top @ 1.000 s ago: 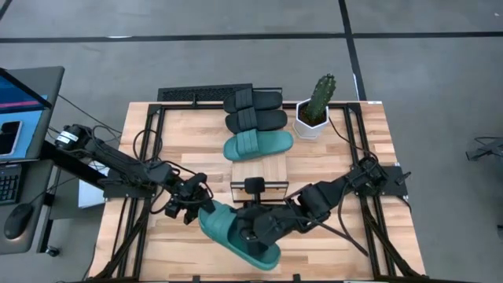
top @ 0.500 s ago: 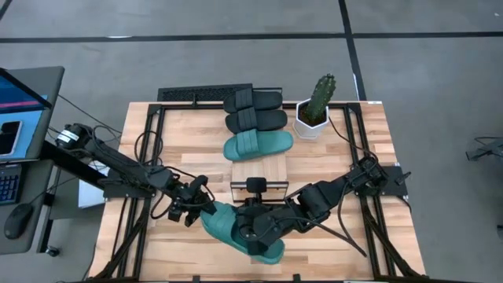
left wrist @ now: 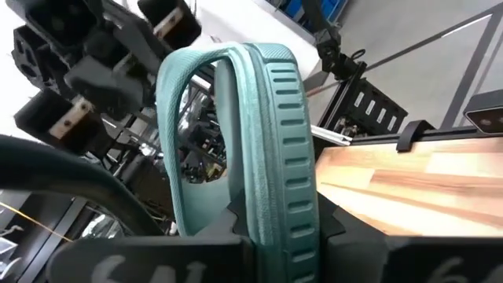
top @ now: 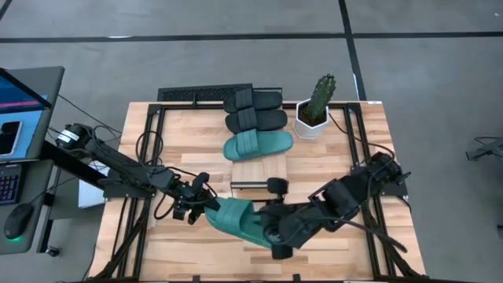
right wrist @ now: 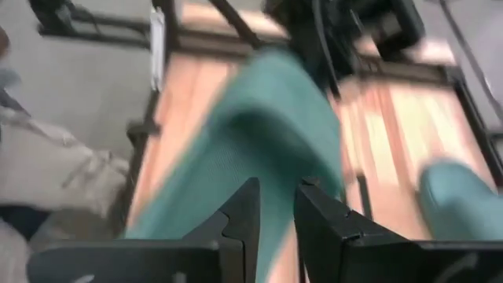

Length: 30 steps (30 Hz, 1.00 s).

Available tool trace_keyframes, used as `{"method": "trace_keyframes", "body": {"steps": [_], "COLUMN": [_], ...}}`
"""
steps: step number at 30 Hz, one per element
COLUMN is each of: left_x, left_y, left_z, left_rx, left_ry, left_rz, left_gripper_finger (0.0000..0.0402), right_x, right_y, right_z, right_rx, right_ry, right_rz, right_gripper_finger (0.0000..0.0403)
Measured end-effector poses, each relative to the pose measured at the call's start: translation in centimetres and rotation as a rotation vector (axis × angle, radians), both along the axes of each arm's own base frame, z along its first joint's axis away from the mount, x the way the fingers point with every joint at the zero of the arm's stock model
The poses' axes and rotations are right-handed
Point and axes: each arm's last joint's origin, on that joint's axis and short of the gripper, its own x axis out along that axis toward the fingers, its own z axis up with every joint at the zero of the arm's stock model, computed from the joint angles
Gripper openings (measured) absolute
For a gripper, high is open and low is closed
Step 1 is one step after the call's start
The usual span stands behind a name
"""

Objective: Pick and place slides into the shelf
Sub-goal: Put the green slipper on the shelf

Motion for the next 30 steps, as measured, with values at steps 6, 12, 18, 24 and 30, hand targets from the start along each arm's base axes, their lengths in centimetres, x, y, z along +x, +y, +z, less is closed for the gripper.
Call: {"method": "trace_keyframes", "body": {"steps": [6, 12, 18, 24, 30], "left_x": [0.2, 0.2, 0.2, 0.2, 0.2], "left_y": [0.5, 1.2, 1.5, 1.6, 1.7], "left_z": [0.0, 0.0, 0.1, -1.0, -1.8], "left_rx": [0.066, 0.300, 0.460, 0.570, 0.608], "left_ry": [-0.025, -0.067, -0.077, 0.011, 0.095], "left_rz": [0.198, 0.488, 0.603, 0.600, 0.611], "left_gripper_finger": [0.0021, 0.0021, 0.0021, 0.0021, 0.0021], "right_x": [-3.6, -4.1, -3.7, -4.0, -5.3], "right_y": [-2.3, -2.2, -1.4, -0.3, 1.9], "right_z": [-0.7, -0.9, -2.0, -3.6, -5.1], "right_rx": [0.072, 0.067, 0.050, 0.066, 0.052], "right_ry": [0.240, 0.177, 0.185, 0.235, 0.266], "right_rz": [-0.339, -0.414, -0.442, -0.464, -0.442], "right_gripper_finger": [0.0070, 0.0068, 0.0053, 0.0025, 0.0003]}}
